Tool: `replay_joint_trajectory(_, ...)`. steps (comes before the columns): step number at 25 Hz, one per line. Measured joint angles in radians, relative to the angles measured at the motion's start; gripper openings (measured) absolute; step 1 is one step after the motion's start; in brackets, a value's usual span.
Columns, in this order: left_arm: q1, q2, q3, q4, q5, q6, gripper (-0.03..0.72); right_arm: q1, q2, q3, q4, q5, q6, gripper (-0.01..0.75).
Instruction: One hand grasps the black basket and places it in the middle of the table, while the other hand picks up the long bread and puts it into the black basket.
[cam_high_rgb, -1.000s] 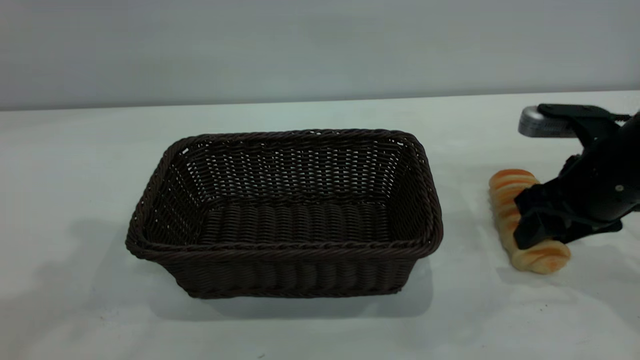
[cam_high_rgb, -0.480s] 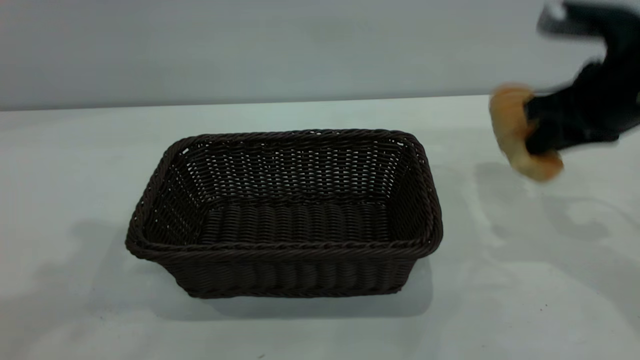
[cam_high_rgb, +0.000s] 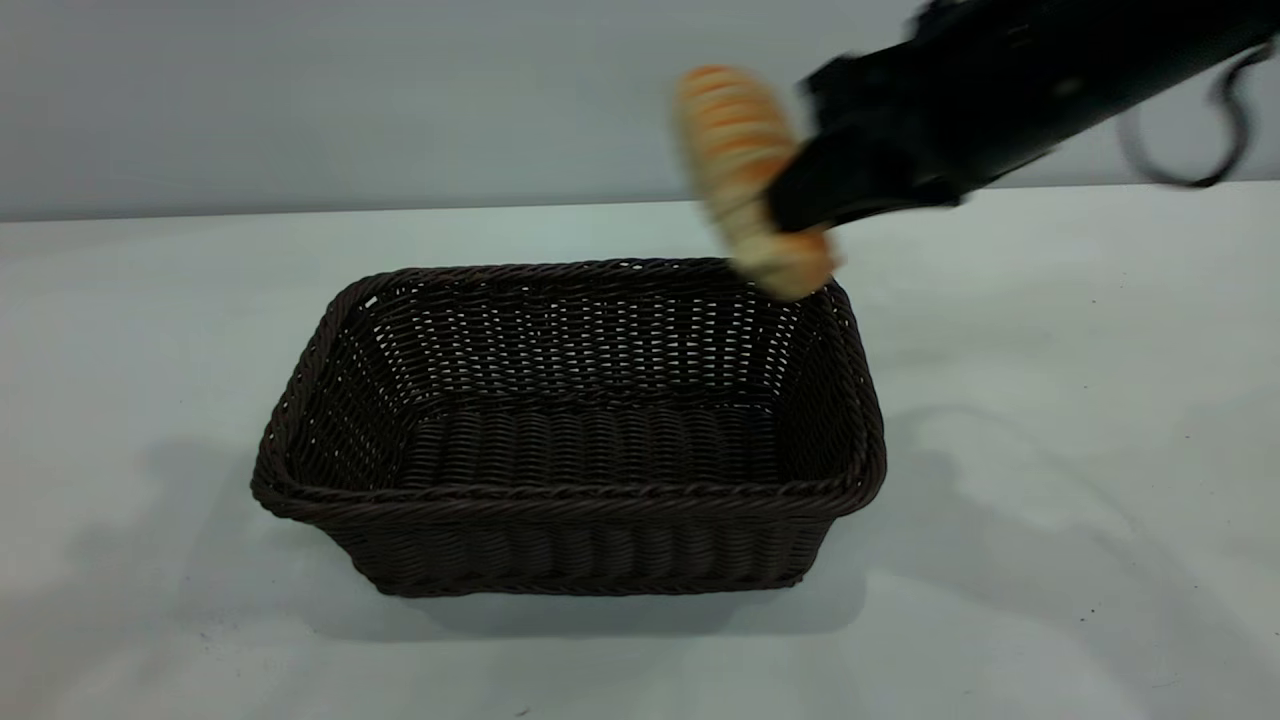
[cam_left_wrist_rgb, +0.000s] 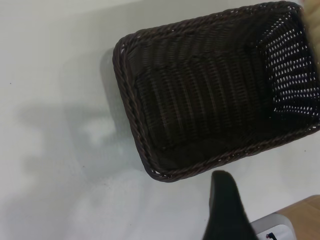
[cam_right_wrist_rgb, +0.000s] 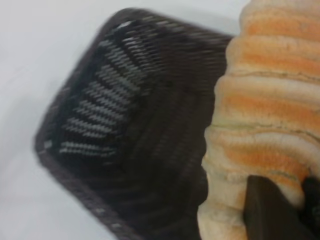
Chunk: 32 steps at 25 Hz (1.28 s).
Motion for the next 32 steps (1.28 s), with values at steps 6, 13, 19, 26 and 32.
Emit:
replay_joint_trajectory(6, 0.0, 0.0, 0.0, 0.0, 0.001, 0.0, 0.513, 0.063, 0.063, 0.0, 0.077, -0.012, -0.094, 0.16)
replay_joint_trajectory(13, 0.0, -0.023, 0.0, 0.119, 0.001, -0.02, 0.513, 0.055, 0.044, 0.0, -0.063, -0.034, 0.051, 0.323)
replay_joint_trajectory(19, 0.0, -0.108, 0.0, 0.321, 0.034, -0.108, 0.513, -0.063, -0.034, -0.021, -0.635, 0.083, 0.638, 0.333)
replay_joint_trajectory(26, 0.0, -0.212, 0.015, 0.462, 0.04, -0.147, 0.513, -0.233, -0.237, -0.03, -1.308, 0.321, 1.217, 0.333)
replay_joint_trajectory(32, 0.0, -0.334, 0.237, 0.466, 0.04, -0.174, 0.513, -0.294, -0.481, 0.059, -1.561, 0.491, 1.388, 0.333)
